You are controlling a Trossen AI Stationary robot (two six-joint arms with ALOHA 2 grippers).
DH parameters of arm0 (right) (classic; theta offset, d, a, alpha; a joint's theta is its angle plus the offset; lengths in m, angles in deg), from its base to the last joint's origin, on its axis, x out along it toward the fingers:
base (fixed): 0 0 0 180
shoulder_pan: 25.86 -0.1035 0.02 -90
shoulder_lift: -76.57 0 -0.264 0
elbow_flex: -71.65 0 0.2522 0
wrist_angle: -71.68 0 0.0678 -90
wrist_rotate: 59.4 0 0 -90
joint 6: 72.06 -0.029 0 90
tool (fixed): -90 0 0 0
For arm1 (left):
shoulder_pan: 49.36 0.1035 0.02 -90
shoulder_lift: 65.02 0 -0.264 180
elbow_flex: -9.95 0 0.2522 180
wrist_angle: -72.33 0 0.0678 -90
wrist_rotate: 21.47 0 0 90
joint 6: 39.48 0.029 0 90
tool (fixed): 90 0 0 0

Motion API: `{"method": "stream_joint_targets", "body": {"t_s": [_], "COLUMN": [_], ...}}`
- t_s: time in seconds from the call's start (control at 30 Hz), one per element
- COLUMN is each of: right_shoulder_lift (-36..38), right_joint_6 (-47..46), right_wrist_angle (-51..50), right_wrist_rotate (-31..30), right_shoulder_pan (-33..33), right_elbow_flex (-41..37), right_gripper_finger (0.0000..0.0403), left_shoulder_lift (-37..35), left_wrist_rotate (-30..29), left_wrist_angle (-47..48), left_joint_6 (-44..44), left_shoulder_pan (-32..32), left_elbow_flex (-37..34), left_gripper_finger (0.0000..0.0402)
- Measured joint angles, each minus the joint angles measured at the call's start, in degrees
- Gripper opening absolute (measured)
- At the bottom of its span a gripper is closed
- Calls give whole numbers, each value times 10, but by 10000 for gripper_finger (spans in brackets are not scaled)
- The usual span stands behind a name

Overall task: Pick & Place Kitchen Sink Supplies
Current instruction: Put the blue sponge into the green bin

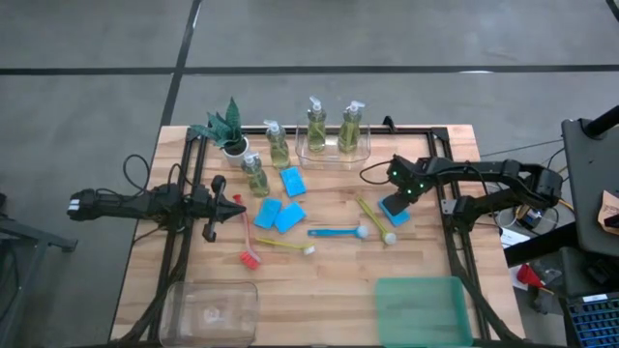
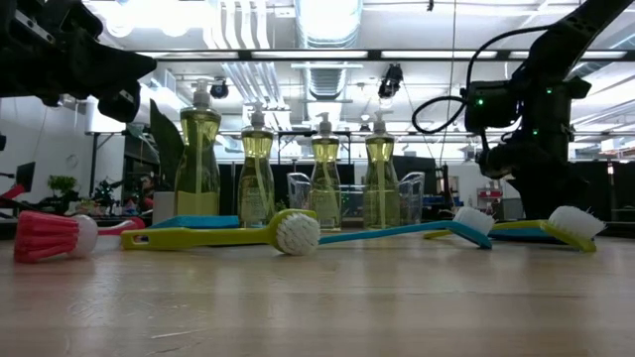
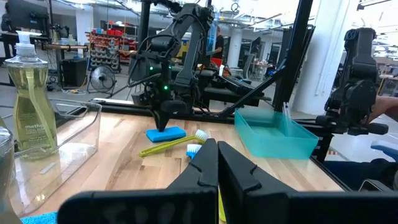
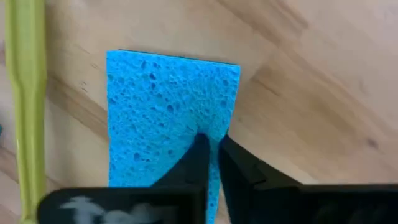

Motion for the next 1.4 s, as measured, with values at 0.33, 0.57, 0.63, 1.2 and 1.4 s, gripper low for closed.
{"method": "stream_joint_targets", "body": {"t_s": [0.33, 0.57, 0.63, 1.2, 1.4], "right_shoulder_lift": [0, 11, 19, 60, 34], "right_joint_6": [31, 67, 70, 0, -78], "right_wrist_angle": [-81, -211, -248, -316, -312], "right_wrist_rotate": [-3, -2, -1, 47, 62], "right_shoulder_pan": [0, -16, -30, -335, -471], "right_elbow_flex": [74, 158, 182, 278, 287], "right_gripper_finger": [8, 8, 8, 8, 8], "left_shoulder_lift": [0, 0, 0, 0, 0], "left_wrist_rotate": [0, 0, 0, 0, 0], "left_wrist_angle": [0, 0, 0, 0, 0], "left_joint_6": [0, 0, 0, 0, 0], "left_shoulder_pan": [0, 0, 0, 0, 0], "left_elbow_flex": [0, 0, 0, 0, 0], "left_gripper_finger": [0, 0, 0, 0, 0]}}
